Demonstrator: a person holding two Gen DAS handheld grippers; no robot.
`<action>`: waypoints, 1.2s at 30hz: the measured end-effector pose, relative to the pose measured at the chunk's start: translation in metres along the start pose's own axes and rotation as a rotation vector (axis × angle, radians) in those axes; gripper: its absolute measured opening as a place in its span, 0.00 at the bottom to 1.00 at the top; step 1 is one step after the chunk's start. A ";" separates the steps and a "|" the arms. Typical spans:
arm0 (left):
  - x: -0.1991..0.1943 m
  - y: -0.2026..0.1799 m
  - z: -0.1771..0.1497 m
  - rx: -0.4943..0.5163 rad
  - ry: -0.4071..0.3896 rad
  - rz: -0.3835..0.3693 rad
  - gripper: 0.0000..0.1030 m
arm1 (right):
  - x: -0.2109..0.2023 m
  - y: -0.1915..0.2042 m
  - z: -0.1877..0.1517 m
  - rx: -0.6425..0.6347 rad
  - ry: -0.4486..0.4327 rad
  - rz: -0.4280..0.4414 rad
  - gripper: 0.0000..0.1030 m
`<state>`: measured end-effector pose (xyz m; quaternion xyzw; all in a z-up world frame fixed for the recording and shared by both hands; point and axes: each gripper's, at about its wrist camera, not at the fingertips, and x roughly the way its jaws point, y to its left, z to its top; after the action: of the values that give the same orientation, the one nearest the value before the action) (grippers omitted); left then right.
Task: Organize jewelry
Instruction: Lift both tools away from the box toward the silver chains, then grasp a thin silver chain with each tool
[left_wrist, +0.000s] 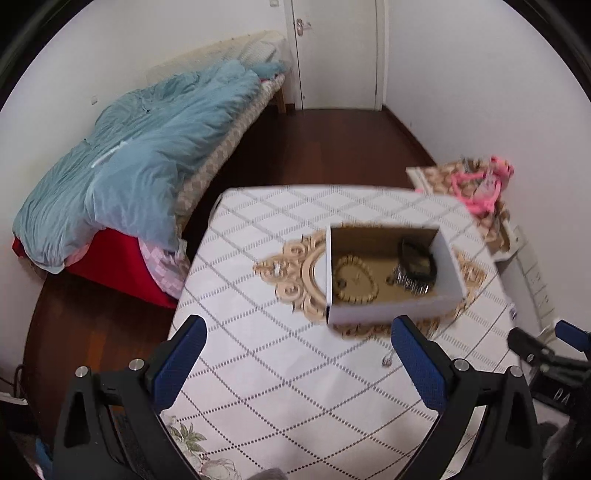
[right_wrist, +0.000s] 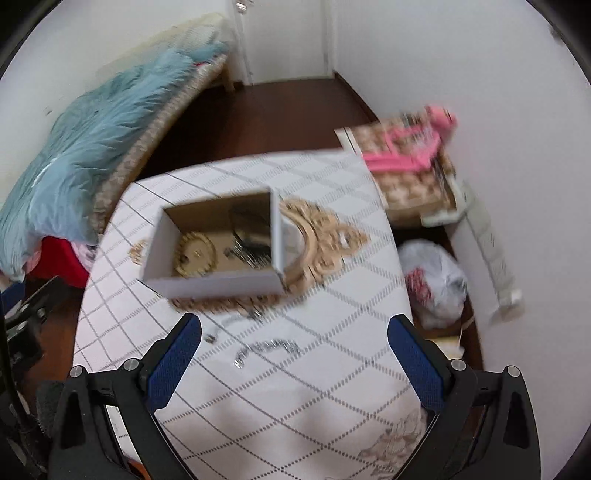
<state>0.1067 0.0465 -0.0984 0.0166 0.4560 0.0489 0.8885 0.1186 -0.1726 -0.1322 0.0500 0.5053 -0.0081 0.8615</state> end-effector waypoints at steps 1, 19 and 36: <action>0.008 -0.003 -0.006 0.007 0.019 0.007 0.99 | 0.009 -0.008 -0.007 0.019 0.018 0.004 0.99; 0.102 -0.020 -0.060 0.058 0.242 0.060 0.99 | 0.132 0.009 -0.055 -0.143 0.096 -0.030 0.70; 0.122 -0.075 -0.054 0.134 0.222 -0.093 0.92 | 0.101 -0.043 -0.065 0.019 0.060 0.000 0.01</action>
<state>0.1391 -0.0167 -0.2342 0.0492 0.5540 -0.0211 0.8308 0.1086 -0.2053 -0.2551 0.0584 0.5308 -0.0117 0.8454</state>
